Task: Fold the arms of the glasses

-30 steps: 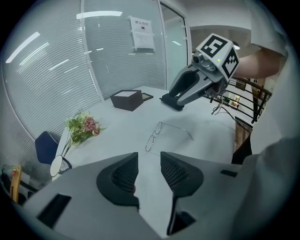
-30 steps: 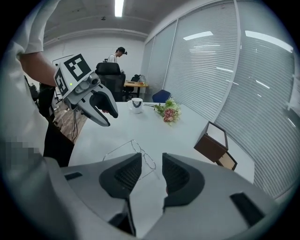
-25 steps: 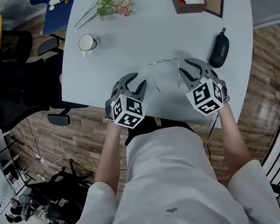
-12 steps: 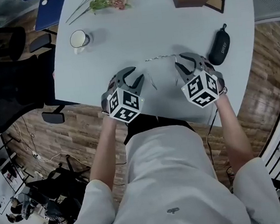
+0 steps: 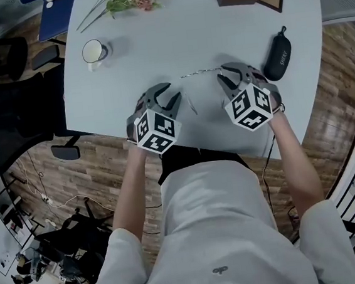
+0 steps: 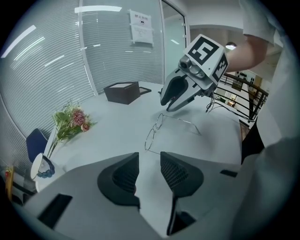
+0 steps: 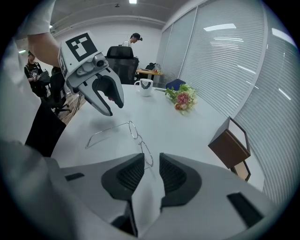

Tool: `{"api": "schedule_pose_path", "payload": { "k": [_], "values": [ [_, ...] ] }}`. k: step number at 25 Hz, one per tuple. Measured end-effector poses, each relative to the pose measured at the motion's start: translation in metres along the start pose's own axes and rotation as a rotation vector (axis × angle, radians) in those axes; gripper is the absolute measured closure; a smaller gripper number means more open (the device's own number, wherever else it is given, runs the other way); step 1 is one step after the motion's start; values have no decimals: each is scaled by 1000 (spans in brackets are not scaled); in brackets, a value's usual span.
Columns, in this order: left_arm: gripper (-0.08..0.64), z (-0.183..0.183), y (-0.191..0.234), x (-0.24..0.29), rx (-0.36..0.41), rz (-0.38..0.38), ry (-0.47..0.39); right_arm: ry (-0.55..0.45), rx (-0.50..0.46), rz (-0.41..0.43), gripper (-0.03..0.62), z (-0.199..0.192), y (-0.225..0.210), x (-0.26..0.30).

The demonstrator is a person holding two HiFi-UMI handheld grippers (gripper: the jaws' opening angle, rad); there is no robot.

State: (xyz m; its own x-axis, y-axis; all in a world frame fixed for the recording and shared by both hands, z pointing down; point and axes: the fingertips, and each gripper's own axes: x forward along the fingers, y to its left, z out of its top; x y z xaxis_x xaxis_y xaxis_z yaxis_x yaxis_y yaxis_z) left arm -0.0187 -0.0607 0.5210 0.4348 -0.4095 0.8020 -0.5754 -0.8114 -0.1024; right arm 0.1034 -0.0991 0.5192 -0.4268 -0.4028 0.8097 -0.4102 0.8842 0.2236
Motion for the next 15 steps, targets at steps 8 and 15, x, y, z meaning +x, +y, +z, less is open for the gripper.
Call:
{"api": "schedule_pose_path", "payload": {
  "k": [8,15],
  "values": [
    [408,-6,-1,3,2,-1,5,22,-10,20,505,-1,3,15],
    [408,-11,-2,5,6,-13,8,45,-30,18,525,-3,5,23]
  ]
}}
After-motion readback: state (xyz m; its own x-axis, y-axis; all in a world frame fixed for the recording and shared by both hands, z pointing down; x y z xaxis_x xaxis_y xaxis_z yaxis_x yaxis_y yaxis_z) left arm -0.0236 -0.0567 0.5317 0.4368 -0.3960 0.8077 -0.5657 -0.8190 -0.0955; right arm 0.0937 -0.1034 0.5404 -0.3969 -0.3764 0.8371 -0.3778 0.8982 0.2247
